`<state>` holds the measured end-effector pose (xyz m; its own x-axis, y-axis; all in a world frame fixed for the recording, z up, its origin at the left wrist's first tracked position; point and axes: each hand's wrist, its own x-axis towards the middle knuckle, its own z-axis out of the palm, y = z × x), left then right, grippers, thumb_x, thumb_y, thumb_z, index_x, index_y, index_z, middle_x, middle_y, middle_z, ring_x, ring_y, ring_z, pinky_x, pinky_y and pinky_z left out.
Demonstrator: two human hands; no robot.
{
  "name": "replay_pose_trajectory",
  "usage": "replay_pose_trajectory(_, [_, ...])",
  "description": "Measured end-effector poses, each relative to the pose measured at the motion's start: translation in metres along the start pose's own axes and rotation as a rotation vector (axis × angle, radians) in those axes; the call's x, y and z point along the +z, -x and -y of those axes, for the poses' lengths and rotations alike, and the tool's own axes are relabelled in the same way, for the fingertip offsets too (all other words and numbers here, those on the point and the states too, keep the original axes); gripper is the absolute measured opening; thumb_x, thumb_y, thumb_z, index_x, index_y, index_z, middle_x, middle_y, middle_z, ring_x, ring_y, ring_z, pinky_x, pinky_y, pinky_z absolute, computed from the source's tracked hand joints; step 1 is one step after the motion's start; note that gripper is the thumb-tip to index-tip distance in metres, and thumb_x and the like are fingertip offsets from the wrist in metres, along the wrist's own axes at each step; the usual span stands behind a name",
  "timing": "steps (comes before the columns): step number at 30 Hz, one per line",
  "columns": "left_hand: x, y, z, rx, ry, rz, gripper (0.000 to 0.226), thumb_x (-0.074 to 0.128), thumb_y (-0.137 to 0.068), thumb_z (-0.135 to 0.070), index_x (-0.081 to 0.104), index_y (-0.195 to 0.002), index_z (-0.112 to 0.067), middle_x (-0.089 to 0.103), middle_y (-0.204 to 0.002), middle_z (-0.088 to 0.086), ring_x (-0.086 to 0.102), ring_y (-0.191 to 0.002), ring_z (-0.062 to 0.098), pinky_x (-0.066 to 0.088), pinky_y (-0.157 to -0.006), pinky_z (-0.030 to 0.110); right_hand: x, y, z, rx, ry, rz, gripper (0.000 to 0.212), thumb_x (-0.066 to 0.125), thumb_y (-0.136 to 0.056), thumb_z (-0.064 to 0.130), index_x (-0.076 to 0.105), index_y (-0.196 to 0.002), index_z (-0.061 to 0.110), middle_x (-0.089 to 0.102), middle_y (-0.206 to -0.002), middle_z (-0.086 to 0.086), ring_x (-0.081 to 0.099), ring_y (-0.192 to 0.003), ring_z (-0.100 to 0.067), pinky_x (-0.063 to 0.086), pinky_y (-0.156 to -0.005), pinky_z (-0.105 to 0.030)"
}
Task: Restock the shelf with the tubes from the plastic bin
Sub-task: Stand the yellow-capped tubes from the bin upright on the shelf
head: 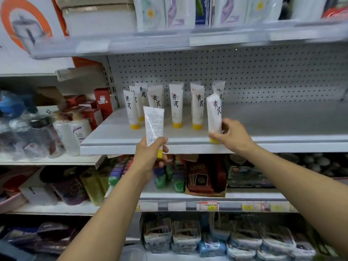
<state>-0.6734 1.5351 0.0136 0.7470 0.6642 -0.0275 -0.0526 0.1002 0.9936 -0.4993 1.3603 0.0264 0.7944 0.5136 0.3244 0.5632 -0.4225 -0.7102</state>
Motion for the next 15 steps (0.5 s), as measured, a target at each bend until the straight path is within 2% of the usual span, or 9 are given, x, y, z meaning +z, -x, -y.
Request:
replay_pose_trajectory(5, [0.031, -0.017, 0.003, -0.033, 0.076, -0.036, 0.024, 0.060, -0.090, -0.022, 0.051, -0.111, -0.016, 0.059, -0.068, 0.007, 0.048, -0.045, 0.015, 0.029, -0.036, 0.021, -0.009, -0.053, -0.022, 0.134, -0.090, -0.010, 0.041, 0.072, -0.083, 0.019, 0.058, -0.118, 0.005, 0.066, -0.110, -0.010, 0.062, -0.096, -0.025, 0.045, -0.077, -0.029])
replay_pose_trajectory(10, [0.046, -0.030, 0.001, -0.048, 0.122, -0.042, 0.021, 0.053, -0.094, -0.030, 0.052, -0.099, -0.010, 0.060, -0.065, 0.008, 0.049, -0.045, 0.016, 0.025, -0.034, 0.018, -0.001, -0.089, -0.038, 0.241, -0.031, 0.018, 0.048, 0.075, -0.082, 0.021, 0.055, -0.121, 0.002, 0.062, -0.123, -0.015, 0.060, -0.110, -0.031, 0.049, -0.089, -0.035])
replay_pose_trajectory(15, [0.055, -0.041, 0.003, -0.058, 0.139, -0.049, 0.029, 0.046, -0.095, -0.029, 0.049, -0.112, -0.006, 0.061, -0.075, 0.012, 0.052, -0.048, 0.017, 0.028, -0.035, 0.018, 0.004, -0.101, -0.046, 0.239, 0.007, 0.014, 0.046, 0.071, -0.083, 0.023, 0.055, -0.121, 0.002, 0.061, -0.126, -0.016, 0.059, -0.111, -0.032, 0.041, -0.077, -0.028])
